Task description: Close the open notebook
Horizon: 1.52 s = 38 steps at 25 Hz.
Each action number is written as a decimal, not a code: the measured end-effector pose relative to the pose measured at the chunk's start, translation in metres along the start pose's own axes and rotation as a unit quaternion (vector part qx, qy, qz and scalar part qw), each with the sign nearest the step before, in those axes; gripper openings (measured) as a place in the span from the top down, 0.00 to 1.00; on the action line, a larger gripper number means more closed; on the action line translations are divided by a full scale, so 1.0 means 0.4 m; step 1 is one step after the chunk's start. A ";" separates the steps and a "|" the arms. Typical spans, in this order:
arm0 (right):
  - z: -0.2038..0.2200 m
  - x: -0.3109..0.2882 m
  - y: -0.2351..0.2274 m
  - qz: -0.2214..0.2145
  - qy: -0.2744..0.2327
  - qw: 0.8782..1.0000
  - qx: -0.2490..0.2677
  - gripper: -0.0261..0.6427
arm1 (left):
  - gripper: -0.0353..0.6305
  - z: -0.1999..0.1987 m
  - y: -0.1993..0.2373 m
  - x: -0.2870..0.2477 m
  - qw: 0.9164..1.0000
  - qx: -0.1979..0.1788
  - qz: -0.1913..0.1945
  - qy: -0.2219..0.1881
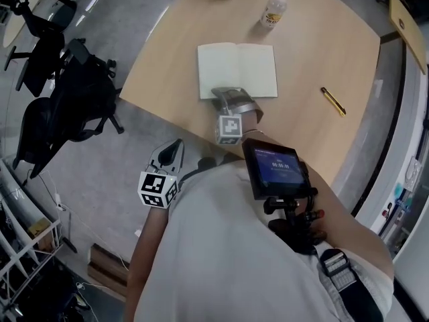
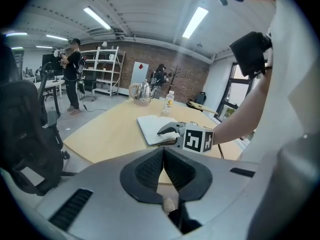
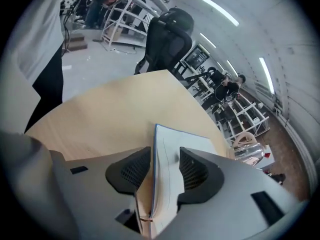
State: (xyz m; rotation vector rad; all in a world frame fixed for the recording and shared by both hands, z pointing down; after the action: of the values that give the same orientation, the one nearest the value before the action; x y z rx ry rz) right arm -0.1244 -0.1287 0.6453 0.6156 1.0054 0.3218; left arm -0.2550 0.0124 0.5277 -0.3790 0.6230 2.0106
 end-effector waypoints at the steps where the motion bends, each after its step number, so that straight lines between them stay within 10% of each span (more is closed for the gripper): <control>1: -0.004 -0.001 -0.002 0.007 -0.003 1.000 0.005 0.71 | 0.94 0.004 0.002 0.002 1.000 0.001 -0.001 0.000; 12: 0.031 0.123 -0.049 0.067 -0.077 0.975 -0.196 0.88 | 0.94 -0.025 -0.019 -0.055 0.999 -0.018 0.038 0.001; 20: 0.099 0.210 -0.074 0.128 -0.128 0.861 -0.475 0.91 | 0.94 -0.041 -0.025 -0.105 0.996 -0.040 0.081 0.016; 33: 0.246 0.236 -0.063 0.155 -0.109 0.787 -0.587 0.92 | 0.94 -0.068 -0.059 -0.194 0.986 -0.079 0.144 0.036; 38: 0.313 0.252 -0.039 0.153 -0.125 0.706 -0.680 0.92 | 0.94 -0.073 -0.092 -0.200 0.983 -0.087 0.156 0.042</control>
State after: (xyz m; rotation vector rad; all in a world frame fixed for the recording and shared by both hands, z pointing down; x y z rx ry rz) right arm 0.0343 -0.1300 0.6150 -0.5587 0.1800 1.1051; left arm -0.1835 -0.0464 0.5337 -0.4974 0.5871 2.3696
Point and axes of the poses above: the fingertips, and each gripper's own axes: x backward along the fingers, y to its left, z out of its underside, the point moved 6 cm from there along x, backward along the fingers, and after that the axes turned 4 degrees about -y, right-handed, at the moved point
